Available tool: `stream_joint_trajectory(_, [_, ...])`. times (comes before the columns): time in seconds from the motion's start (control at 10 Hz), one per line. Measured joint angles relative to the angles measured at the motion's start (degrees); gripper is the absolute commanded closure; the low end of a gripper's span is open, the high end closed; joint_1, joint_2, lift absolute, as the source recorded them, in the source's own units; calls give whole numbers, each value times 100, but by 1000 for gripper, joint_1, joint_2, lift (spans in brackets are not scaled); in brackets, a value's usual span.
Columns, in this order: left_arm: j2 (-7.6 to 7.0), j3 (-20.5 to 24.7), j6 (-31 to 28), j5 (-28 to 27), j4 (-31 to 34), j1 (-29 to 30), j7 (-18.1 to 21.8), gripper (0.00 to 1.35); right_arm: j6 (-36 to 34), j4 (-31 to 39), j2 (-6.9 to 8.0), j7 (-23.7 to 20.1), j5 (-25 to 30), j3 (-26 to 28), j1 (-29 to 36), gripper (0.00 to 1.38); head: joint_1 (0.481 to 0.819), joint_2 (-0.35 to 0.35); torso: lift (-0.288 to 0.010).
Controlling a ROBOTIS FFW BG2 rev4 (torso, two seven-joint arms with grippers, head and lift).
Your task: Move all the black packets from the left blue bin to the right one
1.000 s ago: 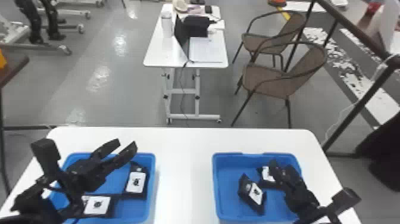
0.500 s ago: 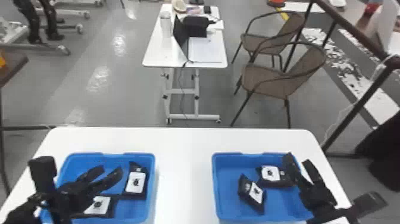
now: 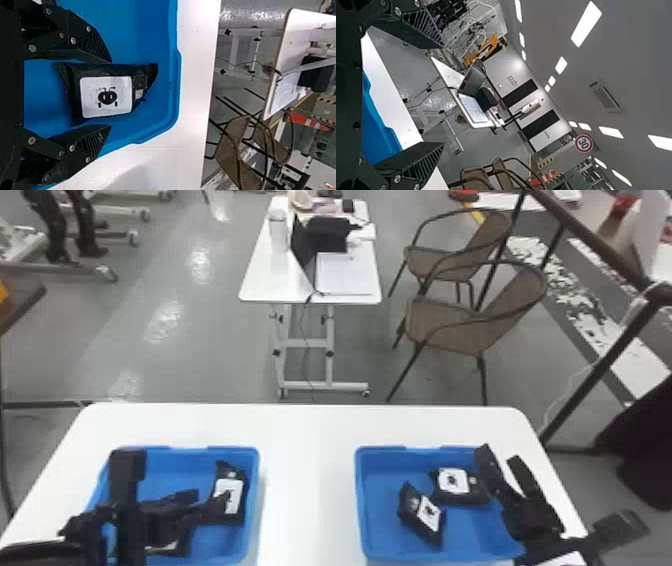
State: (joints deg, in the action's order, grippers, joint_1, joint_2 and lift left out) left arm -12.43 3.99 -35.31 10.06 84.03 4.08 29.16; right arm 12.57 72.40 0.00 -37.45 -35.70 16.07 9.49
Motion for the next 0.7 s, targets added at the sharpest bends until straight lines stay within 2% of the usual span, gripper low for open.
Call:
stream_joint_trajectory(0.3, [-12, -396, -278, -271, -621, -505, 73, 501, 0, 9, 0, 1, -10, -14, 16, 148, 695, -89, 0])
stream_joint_trajectory(0.7, [125, -472, -530, -826, -1073, -879, 70, 501, 0, 26, 0, 1, -106, -7, 56, 148, 695, -88, 0])
